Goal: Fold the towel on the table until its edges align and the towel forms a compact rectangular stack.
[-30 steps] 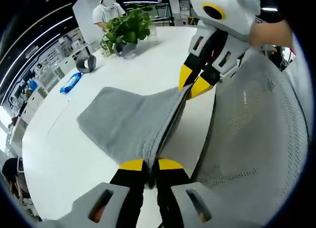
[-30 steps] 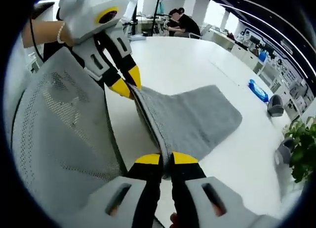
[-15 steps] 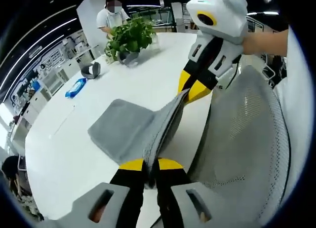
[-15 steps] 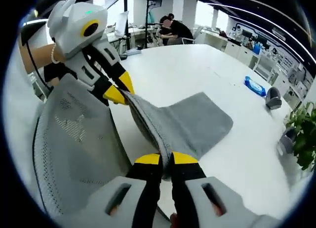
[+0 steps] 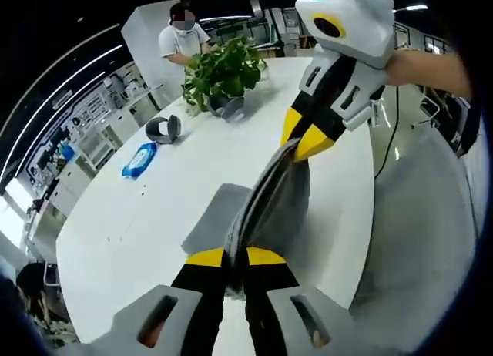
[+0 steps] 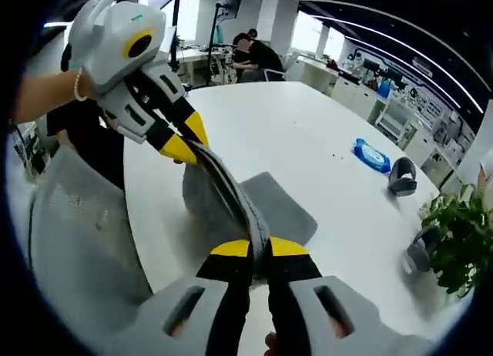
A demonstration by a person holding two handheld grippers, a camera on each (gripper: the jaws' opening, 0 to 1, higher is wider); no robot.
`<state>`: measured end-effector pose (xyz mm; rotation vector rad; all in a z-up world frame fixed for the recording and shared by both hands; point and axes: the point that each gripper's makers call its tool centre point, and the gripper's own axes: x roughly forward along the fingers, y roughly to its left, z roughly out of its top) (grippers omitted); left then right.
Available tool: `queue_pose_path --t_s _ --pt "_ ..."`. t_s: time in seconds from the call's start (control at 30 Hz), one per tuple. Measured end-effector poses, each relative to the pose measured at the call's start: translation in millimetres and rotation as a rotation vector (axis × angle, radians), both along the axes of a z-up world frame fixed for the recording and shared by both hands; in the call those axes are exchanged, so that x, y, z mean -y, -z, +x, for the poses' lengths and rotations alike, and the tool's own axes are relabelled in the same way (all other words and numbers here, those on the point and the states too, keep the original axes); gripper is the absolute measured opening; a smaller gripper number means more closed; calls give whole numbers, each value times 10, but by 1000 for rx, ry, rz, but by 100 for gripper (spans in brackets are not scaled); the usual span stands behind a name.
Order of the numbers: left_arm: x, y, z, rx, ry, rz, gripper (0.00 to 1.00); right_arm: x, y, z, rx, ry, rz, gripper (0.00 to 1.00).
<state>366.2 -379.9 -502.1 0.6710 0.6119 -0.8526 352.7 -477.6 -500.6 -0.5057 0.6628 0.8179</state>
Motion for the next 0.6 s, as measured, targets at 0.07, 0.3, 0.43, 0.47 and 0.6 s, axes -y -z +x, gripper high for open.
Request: queue_pose_path --t_s 0.07,0.3,0.43,0.47,0.6 --pt "8 53 143 6 -9 7 8 7 74 161 -1 13 -7 4" --pt "46 363 623 -27 -62 22 8 53 367 630 -6 61 -47 4" --pt "47 600 812 -51 -89 32 8 60 599 827 -28 84 -64 4" --pt "45 623 833 -51 -92 32 8 59 643 858 -30 86 -68 4" --pt "34 821 972 -55 -148 23 8 75 870 1016 -39 102 -83 5"
